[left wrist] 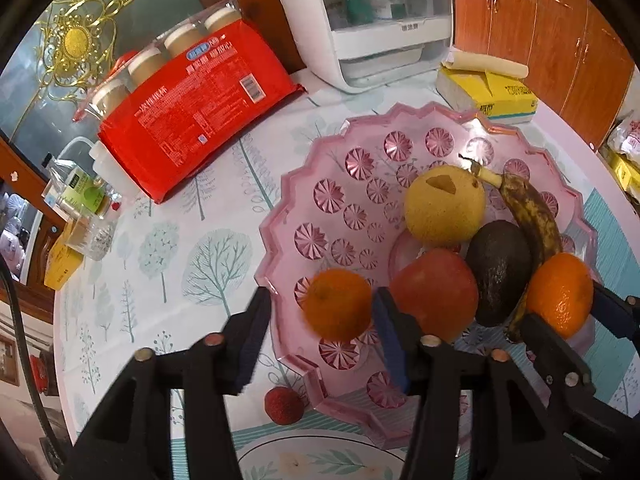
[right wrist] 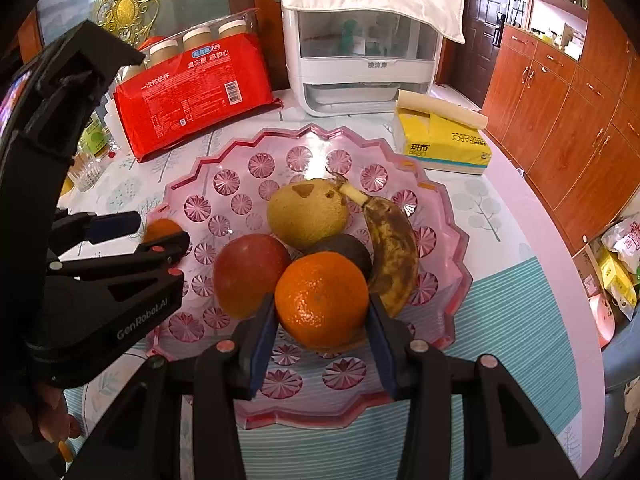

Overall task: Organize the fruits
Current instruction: 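Open both tools to drop the mandarins into the bowl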

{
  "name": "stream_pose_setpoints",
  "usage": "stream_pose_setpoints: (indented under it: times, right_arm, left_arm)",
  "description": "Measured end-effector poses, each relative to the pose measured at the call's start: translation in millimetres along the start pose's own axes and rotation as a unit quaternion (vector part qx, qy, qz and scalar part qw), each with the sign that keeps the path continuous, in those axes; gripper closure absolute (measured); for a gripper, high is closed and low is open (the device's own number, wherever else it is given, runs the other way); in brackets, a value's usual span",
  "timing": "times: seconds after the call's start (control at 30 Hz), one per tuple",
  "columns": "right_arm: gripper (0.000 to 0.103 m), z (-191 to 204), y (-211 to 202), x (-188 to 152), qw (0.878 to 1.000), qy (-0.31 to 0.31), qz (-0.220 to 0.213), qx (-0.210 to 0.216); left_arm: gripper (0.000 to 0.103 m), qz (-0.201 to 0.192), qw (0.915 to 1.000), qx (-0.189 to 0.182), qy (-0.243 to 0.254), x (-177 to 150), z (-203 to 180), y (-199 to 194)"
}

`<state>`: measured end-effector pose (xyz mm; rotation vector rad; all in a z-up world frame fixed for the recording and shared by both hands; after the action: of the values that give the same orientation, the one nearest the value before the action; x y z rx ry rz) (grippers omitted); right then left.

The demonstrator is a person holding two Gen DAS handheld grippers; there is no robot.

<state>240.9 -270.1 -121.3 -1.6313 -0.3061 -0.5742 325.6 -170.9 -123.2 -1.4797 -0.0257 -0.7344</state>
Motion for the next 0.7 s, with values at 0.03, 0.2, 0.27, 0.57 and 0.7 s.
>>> stream_pose_setpoints:
  times: [0.03, 0.2, 0.27, 0.57, 0.7]
  right_arm:
    - [0.058, 1, 0, 0, 1.000, -0.001, 0.001, 0.000]
    - [0.058, 6, 0, -2, 1.000, -0.010, 0.005, 0.000]
    - [0.058, 7, 0, -3, 1.000, -0.011, 0.008, 0.001]
    - [0.036, 5, -15, 0, 1.000, -0.012, -0.021, -0.012]
    - [0.035, 3, -18, -2, 1.000, -0.008, -0.020, -0.014]
  left_arm:
    - [0.047, -0.003, 1.0000, 0.004, 0.002, 0, 0, -1]
    - [0.030, -0.011, 0.9999, 0.007, 0.003, 0, 1, -7]
    - [0.026, -0.013, 0.9999, 0.009, 0.003, 0, 2, -9]
    - [0.017, -0.022, 0.9997, 0.010, 0.001, -4, 3, -20]
    - [0.017, -0.025, 0.9996, 0.011, -0.003, -5, 5, -26]
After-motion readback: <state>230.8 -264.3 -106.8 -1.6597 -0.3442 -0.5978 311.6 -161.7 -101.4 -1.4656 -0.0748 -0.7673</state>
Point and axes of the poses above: each gripper's, at about its wrist camera, not at the fingertips, and y roughly the way its jaws point, z to its left, x to its top, the point moved 2 cm from there along y, roughly the way its jaws point, and after that the axes turned 5 degrees about -x, right-handed, at the moved point
